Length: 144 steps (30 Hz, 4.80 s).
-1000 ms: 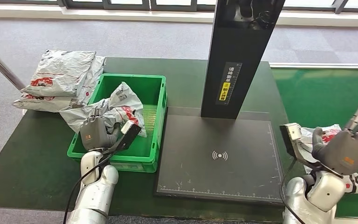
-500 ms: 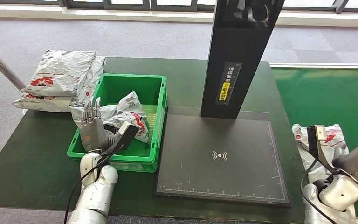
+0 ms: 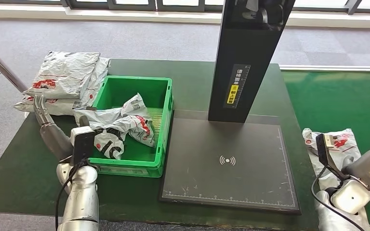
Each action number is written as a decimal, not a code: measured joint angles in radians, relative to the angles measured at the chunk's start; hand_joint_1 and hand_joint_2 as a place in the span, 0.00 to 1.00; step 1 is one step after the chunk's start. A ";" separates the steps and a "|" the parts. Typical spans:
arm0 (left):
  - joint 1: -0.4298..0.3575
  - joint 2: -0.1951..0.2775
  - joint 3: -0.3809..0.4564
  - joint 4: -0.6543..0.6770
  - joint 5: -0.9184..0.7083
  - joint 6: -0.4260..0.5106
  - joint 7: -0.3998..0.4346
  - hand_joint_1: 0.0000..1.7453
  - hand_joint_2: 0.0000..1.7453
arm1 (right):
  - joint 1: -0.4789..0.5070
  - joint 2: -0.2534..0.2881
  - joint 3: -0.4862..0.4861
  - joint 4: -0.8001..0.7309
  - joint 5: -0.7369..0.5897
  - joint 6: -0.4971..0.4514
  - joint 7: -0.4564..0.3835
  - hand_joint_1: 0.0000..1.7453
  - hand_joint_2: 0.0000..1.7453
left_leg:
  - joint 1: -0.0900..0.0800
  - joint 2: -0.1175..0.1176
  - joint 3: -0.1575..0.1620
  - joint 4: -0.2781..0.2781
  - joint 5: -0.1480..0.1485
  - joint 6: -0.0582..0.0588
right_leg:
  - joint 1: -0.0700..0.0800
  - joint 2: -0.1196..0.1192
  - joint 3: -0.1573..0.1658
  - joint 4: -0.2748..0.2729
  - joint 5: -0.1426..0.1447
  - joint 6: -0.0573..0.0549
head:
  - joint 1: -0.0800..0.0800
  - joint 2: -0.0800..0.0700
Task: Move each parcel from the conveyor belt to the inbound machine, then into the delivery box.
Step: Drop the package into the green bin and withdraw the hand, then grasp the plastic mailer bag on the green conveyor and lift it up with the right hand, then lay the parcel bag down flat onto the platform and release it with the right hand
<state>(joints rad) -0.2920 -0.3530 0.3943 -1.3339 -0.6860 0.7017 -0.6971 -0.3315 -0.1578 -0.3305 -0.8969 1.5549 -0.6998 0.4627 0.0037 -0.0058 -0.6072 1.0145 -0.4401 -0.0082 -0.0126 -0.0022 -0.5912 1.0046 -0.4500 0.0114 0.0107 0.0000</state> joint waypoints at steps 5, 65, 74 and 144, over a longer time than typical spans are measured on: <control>0.015 0.002 -0.006 -0.118 0.114 0.000 -0.004 0.00 1.00 | -0.029 -0.014 -0.014 0.114 0.001 0.000 0.032 0.00 1.00 | 0.000 0.000 0.000 0.000 0.000 0.000 | 0.000 0.001 0.000 0.000 0.000 0.000 | 0.000 0.000; 0.130 0.033 -0.226 -0.384 0.343 -0.002 -0.006 0.00 1.00 | -0.138 0.024 -0.211 0.343 -0.027 0.007 -0.292 1.00 1.00 | 0.000 0.001 0.000 0.000 0.000 0.000 | 0.000 0.001 0.001 0.000 0.000 0.000 | 0.000 0.000; 0.136 0.033 -0.226 -0.381 0.324 -0.002 -0.006 0.00 1.00 | 0.019 0.299 -0.107 -0.197 -0.494 0.181 -1.034 1.00 1.00 | 0.005 0.000 0.001 -0.001 0.000 -0.002 | 0.005 -0.001 0.002 0.000 -0.002 -0.004 | 0.000 0.000; 0.222 0.060 -0.451 -0.327 0.655 -0.880 -0.005 0.00 1.00 | 0.071 0.159 0.666 -0.308 -0.971 0.706 -1.163 0.00 0.00 | 0.005 0.002 0.002 -0.001 -0.002 -0.005 | 0.004 0.002 0.000 0.000 -0.003 -0.005 | 0.000 0.000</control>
<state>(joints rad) -0.0704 -0.2934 -0.0572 -1.6611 -0.0305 -0.1781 -0.7019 -0.2601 0.0008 0.3356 -1.2046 0.5838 0.0060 -0.7008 0.0084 -0.0043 -0.6056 1.0138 -0.4417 -0.0128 -0.0082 0.0002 -0.5916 1.0045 -0.4527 0.0067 0.0107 0.0000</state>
